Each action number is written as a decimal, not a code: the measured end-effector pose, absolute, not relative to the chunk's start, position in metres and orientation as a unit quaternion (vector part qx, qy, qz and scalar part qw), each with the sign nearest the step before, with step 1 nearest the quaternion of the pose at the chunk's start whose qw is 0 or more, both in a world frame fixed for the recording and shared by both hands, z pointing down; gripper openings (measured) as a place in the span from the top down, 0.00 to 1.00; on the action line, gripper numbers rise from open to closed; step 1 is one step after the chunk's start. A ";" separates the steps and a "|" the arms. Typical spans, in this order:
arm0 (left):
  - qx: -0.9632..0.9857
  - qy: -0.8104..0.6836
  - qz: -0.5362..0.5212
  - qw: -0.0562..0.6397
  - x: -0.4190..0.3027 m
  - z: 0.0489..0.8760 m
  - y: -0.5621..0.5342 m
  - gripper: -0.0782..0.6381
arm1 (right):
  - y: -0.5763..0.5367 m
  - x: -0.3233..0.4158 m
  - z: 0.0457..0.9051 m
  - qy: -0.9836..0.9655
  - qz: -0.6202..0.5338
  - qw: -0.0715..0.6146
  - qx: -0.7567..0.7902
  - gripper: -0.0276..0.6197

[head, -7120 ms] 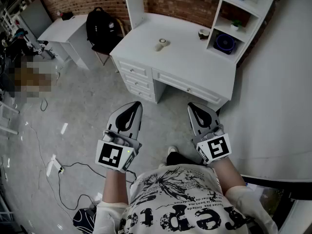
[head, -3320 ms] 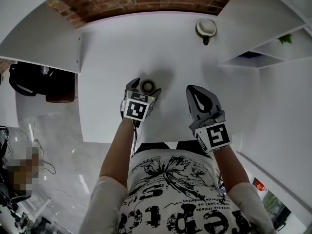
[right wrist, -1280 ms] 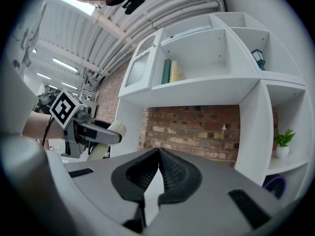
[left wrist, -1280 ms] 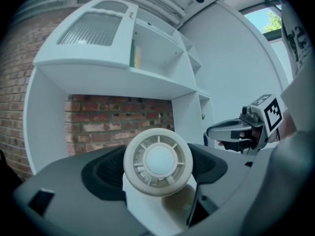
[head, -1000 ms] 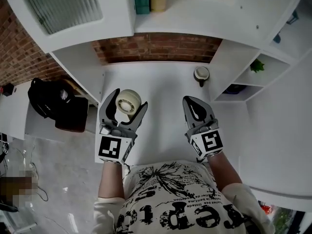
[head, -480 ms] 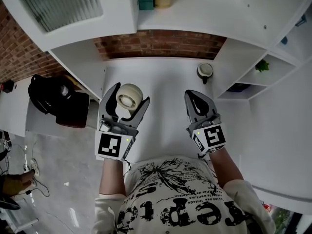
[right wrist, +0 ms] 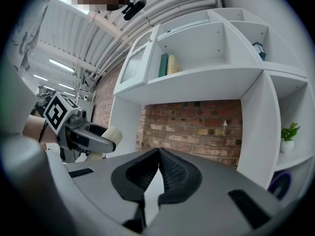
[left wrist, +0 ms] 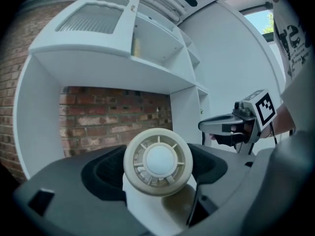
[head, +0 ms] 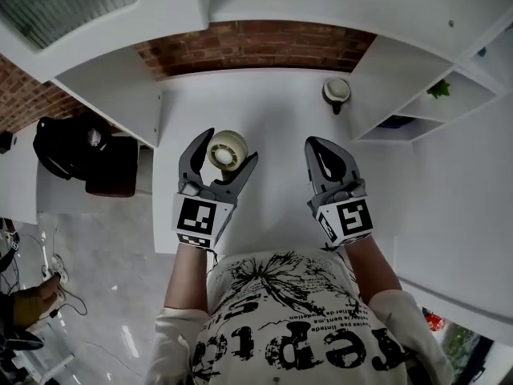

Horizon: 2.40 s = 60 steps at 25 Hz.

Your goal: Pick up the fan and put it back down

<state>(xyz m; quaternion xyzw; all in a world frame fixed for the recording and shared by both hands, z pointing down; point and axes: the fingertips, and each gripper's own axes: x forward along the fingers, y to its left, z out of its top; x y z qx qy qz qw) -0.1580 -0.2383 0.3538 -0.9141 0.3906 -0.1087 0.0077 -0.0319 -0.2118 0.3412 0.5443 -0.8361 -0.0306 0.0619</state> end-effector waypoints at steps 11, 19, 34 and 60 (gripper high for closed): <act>-0.916 0.332 -0.198 -0.103 -0.121 0.486 -0.250 0.35 | -0.210 -0.017 0.386 -0.822 0.010 0.082 0.564 0.93; -0.898 0.311 -0.262 -0.166 -0.101 0.569 -0.253 0.35 | -0.204 -0.004 0.420 -0.816 0.049 0.096 0.567 0.93; -0.855 0.273 -0.387 -0.208 -0.084 0.654 -0.230 0.35 | -0.194 0.004 0.443 -0.821 0.082 0.117 0.553 0.93; -0.904 0.331 -0.256 -0.083 -0.082 0.489 -0.231 0.38 | -0.172 0.009 0.386 -0.824 0.029 0.084 0.559 0.93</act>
